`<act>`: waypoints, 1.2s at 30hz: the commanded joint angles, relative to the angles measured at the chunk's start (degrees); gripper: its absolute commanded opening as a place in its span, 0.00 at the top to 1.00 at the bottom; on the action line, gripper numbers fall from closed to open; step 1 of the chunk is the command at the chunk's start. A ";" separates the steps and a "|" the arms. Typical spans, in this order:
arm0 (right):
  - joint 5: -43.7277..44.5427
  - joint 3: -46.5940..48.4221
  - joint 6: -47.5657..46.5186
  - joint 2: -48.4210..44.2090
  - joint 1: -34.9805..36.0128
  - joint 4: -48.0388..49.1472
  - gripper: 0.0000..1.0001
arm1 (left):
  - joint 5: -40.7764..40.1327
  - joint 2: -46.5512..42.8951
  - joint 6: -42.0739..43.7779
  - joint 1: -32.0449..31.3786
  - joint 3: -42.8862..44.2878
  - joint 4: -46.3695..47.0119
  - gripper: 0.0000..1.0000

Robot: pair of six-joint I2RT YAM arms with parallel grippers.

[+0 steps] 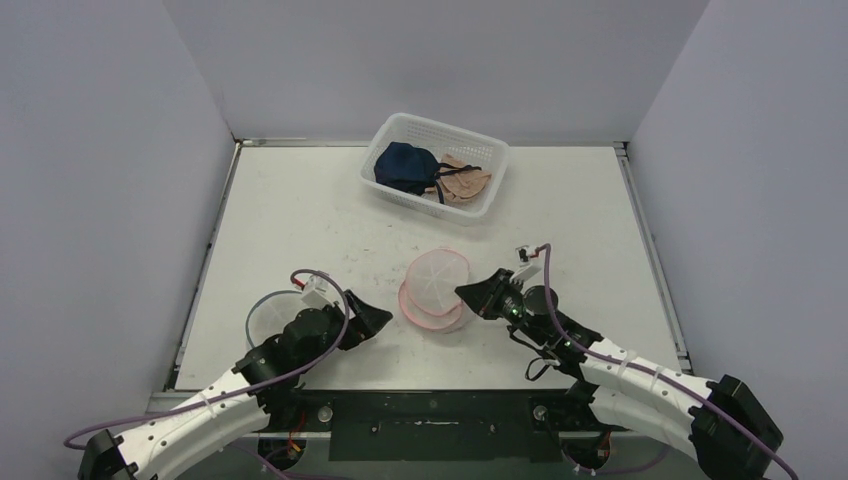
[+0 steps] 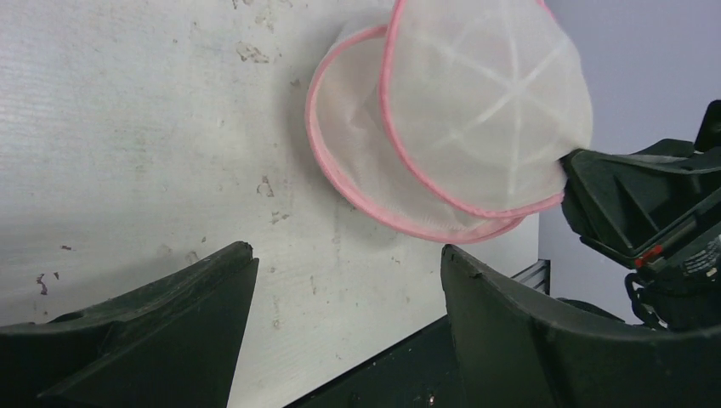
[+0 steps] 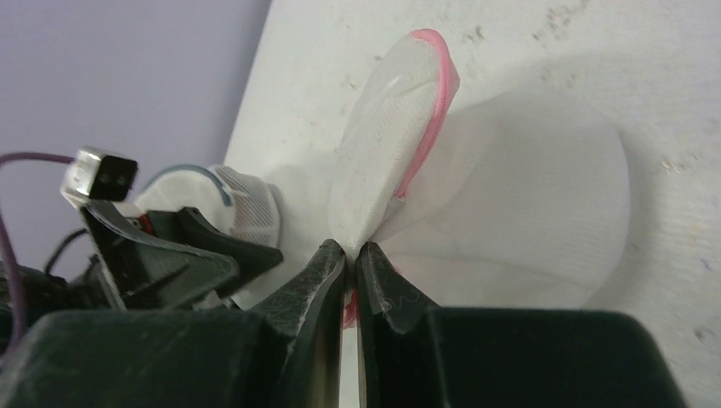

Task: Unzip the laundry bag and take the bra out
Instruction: Move the laundry bag to the center of the board.

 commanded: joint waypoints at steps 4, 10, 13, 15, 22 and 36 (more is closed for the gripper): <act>-4.13 -10.33 -5.27 -6.75 -1.68 2.86 0.95 | 2.82 1.85 -0.14 0.42 -1.15 5.08 0.23; -6.88 -13.42 -6.93 -6.38 -2.32 5.20 0.95 | 4.19 7.23 0.56 0.68 -1.05 11.01 0.23; -7.03 -13.85 -8.38 -6.92 -2.48 3.97 0.95 | 5.87 12.84 1.21 0.82 0.10 13.45 0.25; -7.03 -13.80 -9.60 -7.82 -2.50 1.98 0.95 | 6.86 16.30 1.65 1.02 1.17 14.06 0.27; -2.05 -12.73 -10.39 -12.17 -2.54 -9.90 0.79 | 8.50 20.62 2.62 1.36 1.94 18.32 0.30; 5.17 5.92 -12.15 -16.81 -0.74 -31.74 0.44 | 11.96 22.16 8.45 1.64 10.91 15.74 0.34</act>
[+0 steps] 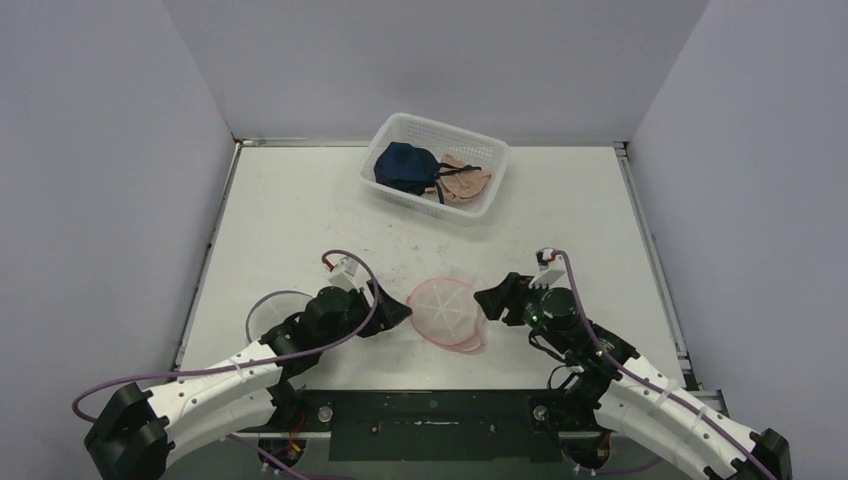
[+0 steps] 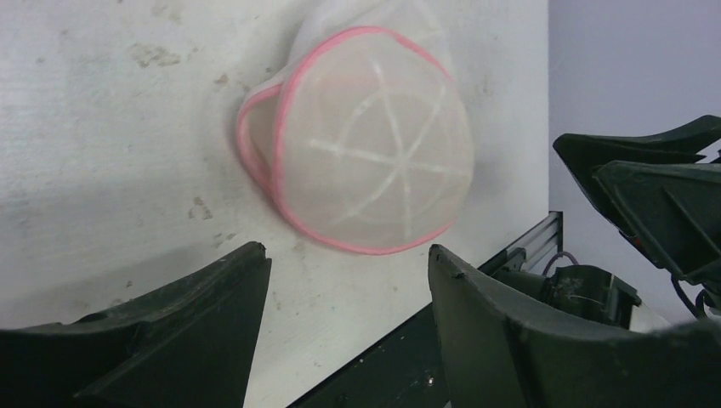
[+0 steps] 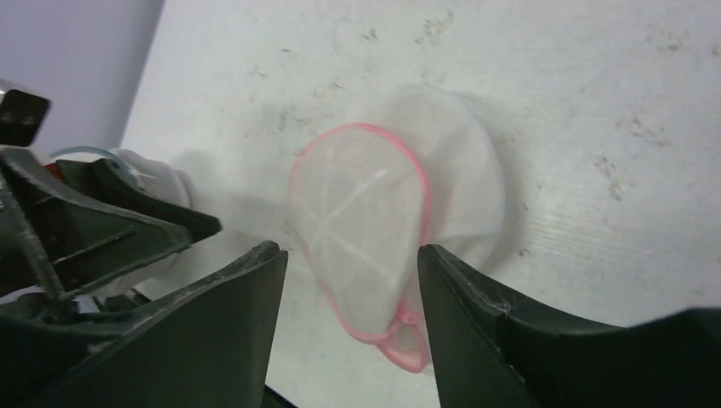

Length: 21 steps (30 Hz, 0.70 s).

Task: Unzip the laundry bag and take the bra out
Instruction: Move the laundry bag to the center of the board.

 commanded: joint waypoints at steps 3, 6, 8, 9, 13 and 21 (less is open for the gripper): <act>-6.58 4.88 0.53 8.60 0.95 7.09 0.69 | 7.55 8.70 4.36 0.14 9.63 8.11 0.45; -9.82 2.49 2.69 14.74 1.53 15.70 0.82 | 10.33 16.38 4.78 -1.29 12.13 13.20 0.57; -10.41 0.89 3.60 17.65 1.71 19.69 0.84 | 10.68 20.69 4.90 -2.10 12.71 15.39 0.64; -10.42 0.40 3.69 18.82 1.88 20.70 0.85 | 11.00 22.53 4.90 -2.34 12.82 16.63 0.66; -7.72 -1.34 3.07 21.49 2.10 21.24 0.86 | 10.77 28.48 5.07 -2.41 12.95 19.11 0.72; -1.18 -6.44 3.88 21.82 1.96 20.20 0.86 | 9.42 38.50 5.41 -1.64 13.48 21.87 0.82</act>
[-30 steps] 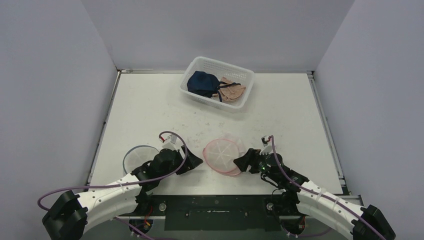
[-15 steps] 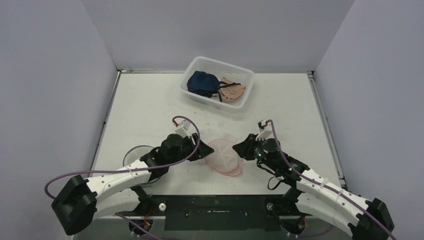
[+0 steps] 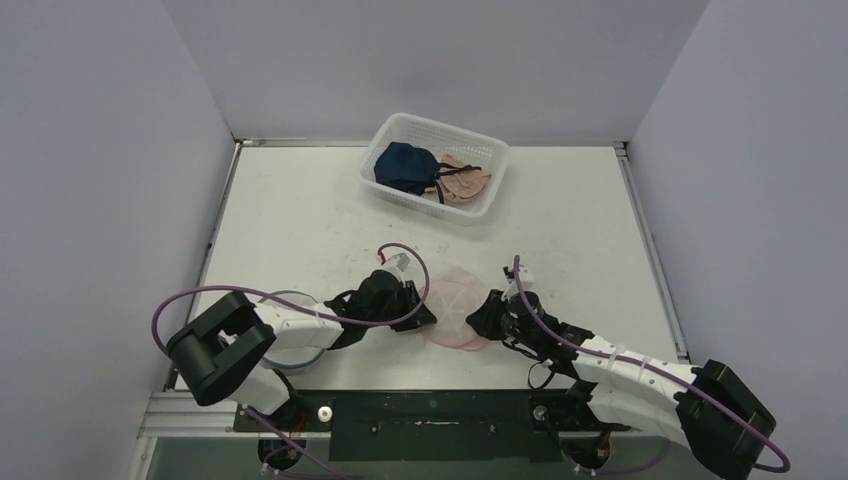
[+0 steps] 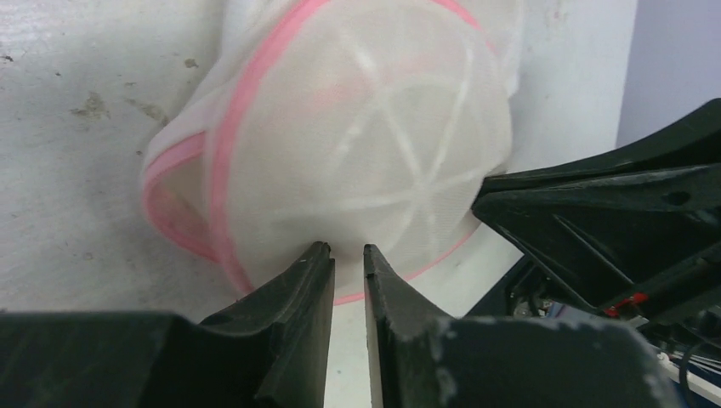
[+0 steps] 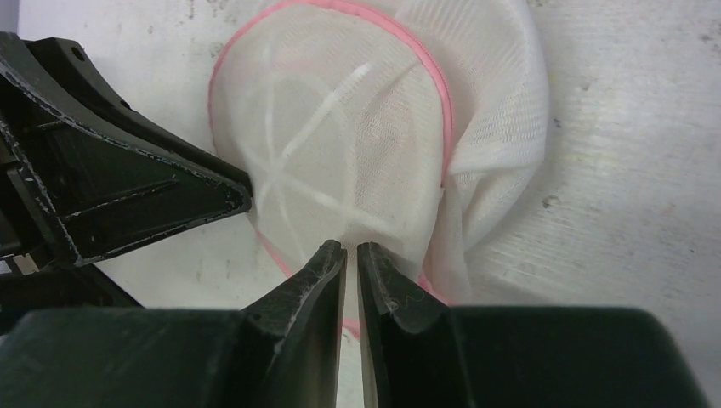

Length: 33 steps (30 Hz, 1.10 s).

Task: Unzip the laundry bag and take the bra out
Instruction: Move the laundry bag to the center of the board.

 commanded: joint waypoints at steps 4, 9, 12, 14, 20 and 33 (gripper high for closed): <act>5.60 -3.49 0.89 1.31 -0.12 3.93 0.86 | -0.67 6.14 1.51 0.43 2.55 6.41 0.84; 6.60 -2.16 -0.38 -0.22 0.00 1.61 0.86 | -0.82 5.03 1.62 0.38 2.30 6.28 0.85; 7.86 0.24 -1.69 -5.25 0.03 -3.08 0.81 | -0.92 1.33 1.72 0.38 1.72 4.42 0.84; 8.65 1.89 -2.56 -8.79 0.00 -7.56 0.68 | -1.21 -2.10 1.73 0.39 1.02 2.75 0.80; 8.93 5.29 -3.76 -13.10 -0.23 -14.73 0.32 | -3.67 -15.65 1.25 0.41 -2.58 -3.54 0.64; 5.93 5.35 1.05 -1.78 -1.51 -10.74 0.19 | -8.55 -36.73 -1.83 0.63 -9.93 -15.70 0.53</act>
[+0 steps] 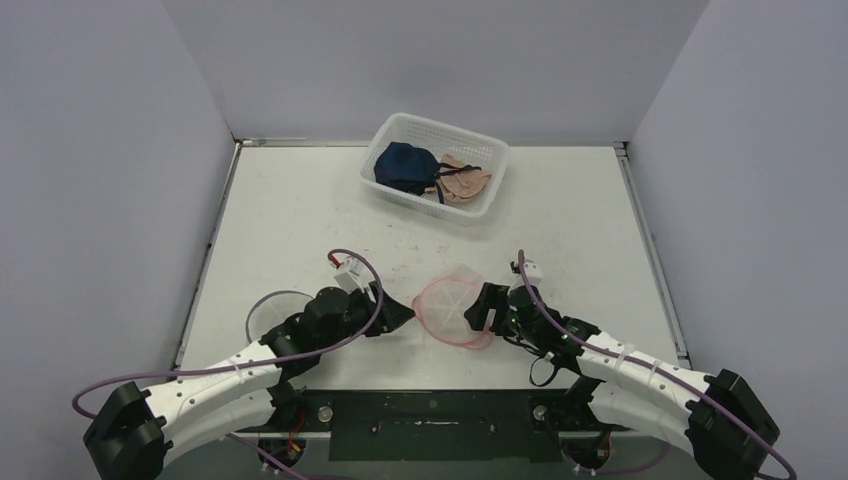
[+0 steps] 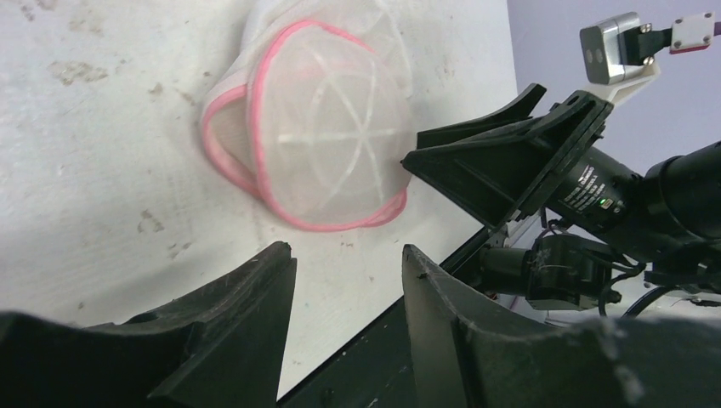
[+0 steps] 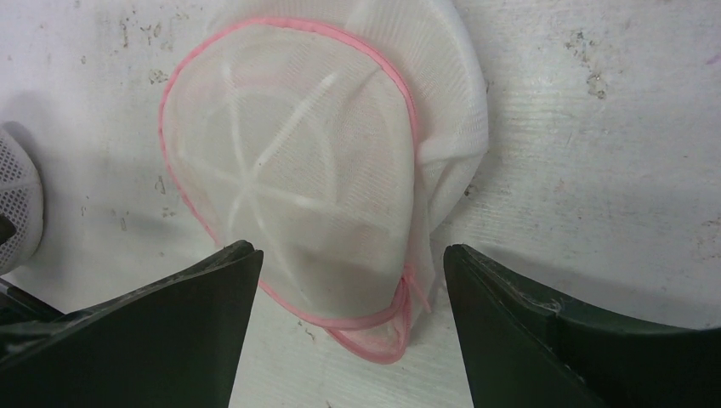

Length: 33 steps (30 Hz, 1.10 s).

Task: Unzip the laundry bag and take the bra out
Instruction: Move the laundry bag to the center of the board.

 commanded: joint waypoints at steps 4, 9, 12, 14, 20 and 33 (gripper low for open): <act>-2.19 0.03 3.00 5.17 -0.57 4.89 0.20 | -2.30 -6.25 -2.18 0.31 -3.86 -3.61 0.53; -1.82 -1.70 4.87 8.45 -0.42 7.38 0.21 | -2.13 -7.23 -2.36 0.35 -4.12 -3.92 0.52; -1.69 -3.00 5.38 10.05 -0.41 8.94 0.29 | -1.96 -7.45 -2.36 0.32 -4.11 -3.97 0.52; -1.67 -3.78 5.87 10.67 -0.41 9.87 0.42 | -2.03 -7.79 -2.36 0.36 -4.16 -4.26 0.52; -0.53 -4.99 6.82 8.41 -0.50 10.05 0.78 | -2.38 -10.08 -2.45 0.28 -4.06 -6.02 0.52; 8.78 0.09 6.07 -10.02 -8.79 -9.09 0.95 | -3.13 -13.78 -2.00 0.45 -2.45 -11.08 0.52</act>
